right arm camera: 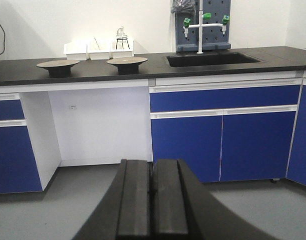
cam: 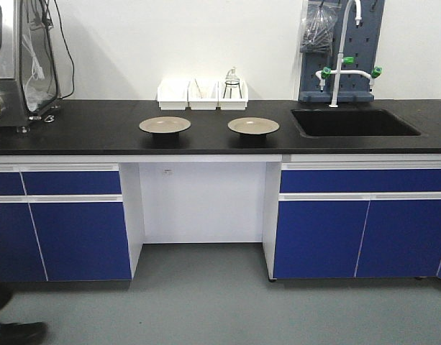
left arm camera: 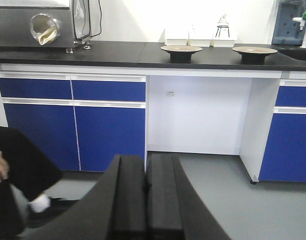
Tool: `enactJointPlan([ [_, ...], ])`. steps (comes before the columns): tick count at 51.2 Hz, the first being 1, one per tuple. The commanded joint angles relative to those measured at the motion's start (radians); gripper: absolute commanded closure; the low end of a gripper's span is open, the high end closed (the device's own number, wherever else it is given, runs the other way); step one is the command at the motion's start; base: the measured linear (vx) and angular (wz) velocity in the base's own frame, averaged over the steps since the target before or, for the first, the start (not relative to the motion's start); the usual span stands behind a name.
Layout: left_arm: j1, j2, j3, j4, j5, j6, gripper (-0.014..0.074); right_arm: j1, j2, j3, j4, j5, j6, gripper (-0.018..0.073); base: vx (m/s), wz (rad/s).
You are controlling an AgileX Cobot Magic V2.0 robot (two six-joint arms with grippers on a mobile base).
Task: Arrange circular plates on left workspace
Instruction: 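Drive the base toward the bench with the two tan plates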
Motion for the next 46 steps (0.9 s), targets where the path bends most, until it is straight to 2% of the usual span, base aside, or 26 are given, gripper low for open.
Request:
enactJointPlan([
  [1,-0.006,-0.016,0.020,0.001,-0.079,-0.010,0.0596,-0.003,-0.014,0.020,-0.015,-0.082,-0.003,0.0564,0.00,0.00],
  [46,-0.006,-0.016,0.020,0.001,-0.079,-0.010,0.0596,-0.003,-0.014,0.020,-0.015,-0.082,-0.003,0.0564,0.04,0.02],
])
